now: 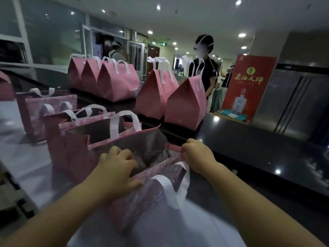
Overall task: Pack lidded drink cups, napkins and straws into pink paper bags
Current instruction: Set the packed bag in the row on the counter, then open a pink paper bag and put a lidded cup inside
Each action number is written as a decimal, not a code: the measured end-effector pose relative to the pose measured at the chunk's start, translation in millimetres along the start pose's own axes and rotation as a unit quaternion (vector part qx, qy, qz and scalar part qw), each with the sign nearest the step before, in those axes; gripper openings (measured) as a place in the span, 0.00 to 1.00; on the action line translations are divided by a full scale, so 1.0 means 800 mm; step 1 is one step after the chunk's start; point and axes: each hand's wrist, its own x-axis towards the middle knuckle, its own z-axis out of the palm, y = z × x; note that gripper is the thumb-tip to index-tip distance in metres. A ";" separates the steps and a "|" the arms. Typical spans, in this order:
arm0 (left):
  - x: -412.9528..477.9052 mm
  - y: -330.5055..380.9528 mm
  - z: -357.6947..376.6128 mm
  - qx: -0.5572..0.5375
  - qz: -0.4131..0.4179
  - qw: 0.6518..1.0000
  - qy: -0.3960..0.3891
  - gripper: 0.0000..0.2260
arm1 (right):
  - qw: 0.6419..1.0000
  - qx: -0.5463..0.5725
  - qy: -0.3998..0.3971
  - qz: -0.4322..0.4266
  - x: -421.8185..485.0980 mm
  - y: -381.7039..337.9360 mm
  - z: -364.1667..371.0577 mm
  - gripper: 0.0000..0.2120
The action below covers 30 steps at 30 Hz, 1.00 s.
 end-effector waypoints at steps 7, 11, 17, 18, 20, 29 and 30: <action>-0.024 -0.003 0.008 -0.035 -0.008 0.997 0.070 0.09 | 0.996 0.086 0.010 0.021 -0.070 0.017 -0.025 0.09; -0.020 0.002 0.010 -0.134 -0.021 0.988 0.070 0.05 | 0.985 0.157 -0.015 0.075 -0.116 0.020 -0.043 0.05; -0.001 0.033 0.017 -0.227 0.041 0.969 0.087 0.02 | 0.975 0.152 0.057 0.151 -0.196 0.023 -0.063 0.04; 0.002 0.040 0.018 -0.234 0.052 0.966 0.092 0.02 | 0.972 0.155 0.076 0.158 -0.210 0.023 -0.067 0.04; 0.006 0.057 0.022 -0.246 0.073 0.962 0.098 0.05 | 0.965 0.161 0.106 0.179 -0.236 0.024 -0.073 0.05; 0.015 0.144 0.050 -0.311 0.195 0.925 0.093 0.12 | 0.934 0.096 0.168 0.301 -0.330 0.042 -0.089 0.07; 0.014 0.152 0.053 -0.326 0.202 0.919 0.094 0.15 | 0.930 0.090 0.167 0.315 -0.337 0.045 -0.090 0.06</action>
